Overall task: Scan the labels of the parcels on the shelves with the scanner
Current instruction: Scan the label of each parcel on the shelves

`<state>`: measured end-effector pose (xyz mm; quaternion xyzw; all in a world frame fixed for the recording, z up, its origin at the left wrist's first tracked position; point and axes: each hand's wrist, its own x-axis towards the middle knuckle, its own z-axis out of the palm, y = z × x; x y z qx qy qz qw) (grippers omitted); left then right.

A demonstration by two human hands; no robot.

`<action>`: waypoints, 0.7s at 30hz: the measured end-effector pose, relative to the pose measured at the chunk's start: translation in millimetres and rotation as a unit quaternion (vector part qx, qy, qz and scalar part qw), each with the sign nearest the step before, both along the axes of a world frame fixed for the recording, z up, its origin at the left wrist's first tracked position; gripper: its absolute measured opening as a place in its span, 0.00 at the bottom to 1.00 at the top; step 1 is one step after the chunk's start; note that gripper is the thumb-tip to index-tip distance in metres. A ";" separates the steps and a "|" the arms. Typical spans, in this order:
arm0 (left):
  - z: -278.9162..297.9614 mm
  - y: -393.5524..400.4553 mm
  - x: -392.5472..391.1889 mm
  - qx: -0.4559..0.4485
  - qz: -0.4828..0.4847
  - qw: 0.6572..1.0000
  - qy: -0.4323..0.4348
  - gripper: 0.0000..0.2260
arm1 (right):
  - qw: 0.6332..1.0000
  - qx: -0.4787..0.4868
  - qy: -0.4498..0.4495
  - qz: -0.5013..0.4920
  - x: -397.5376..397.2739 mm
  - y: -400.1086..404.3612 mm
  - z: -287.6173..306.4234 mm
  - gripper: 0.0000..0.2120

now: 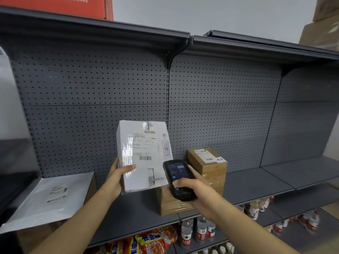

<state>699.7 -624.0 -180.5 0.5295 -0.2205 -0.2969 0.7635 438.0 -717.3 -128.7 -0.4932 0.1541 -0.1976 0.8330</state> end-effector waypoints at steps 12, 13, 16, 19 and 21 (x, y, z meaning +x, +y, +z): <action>-5.6 -110.2 -0.6 0.083 -0.031 0.988 0.125 0.15 | 0.989 -0.068 0.067 -0.116 41.6 -113.5 -42.5 0.32; -7.9 -122.7 2.9 0.101 -0.031 0.986 0.129 0.14 | 0.988 -0.072 0.072 -0.120 48.2 -127.5 -47.4 0.32; -13.0 -158.6 17.1 0.173 -0.036 0.975 0.137 0.21 | 0.985 -0.077 0.083 -0.132 66.9 -169.3 -57.1 0.33; -16.4 -193.6 33.1 0.228 -0.050 0.961 0.150 0.19 | 0.987 -0.064 0.077 -0.129 83.3 -210.8 -60.3 0.33; -22.0 -214.8 41.4 0.247 -0.056 0.953 0.167 0.17 | 0.987 -0.059 0.075 -0.130 92.1 -235.4 -62.5 0.32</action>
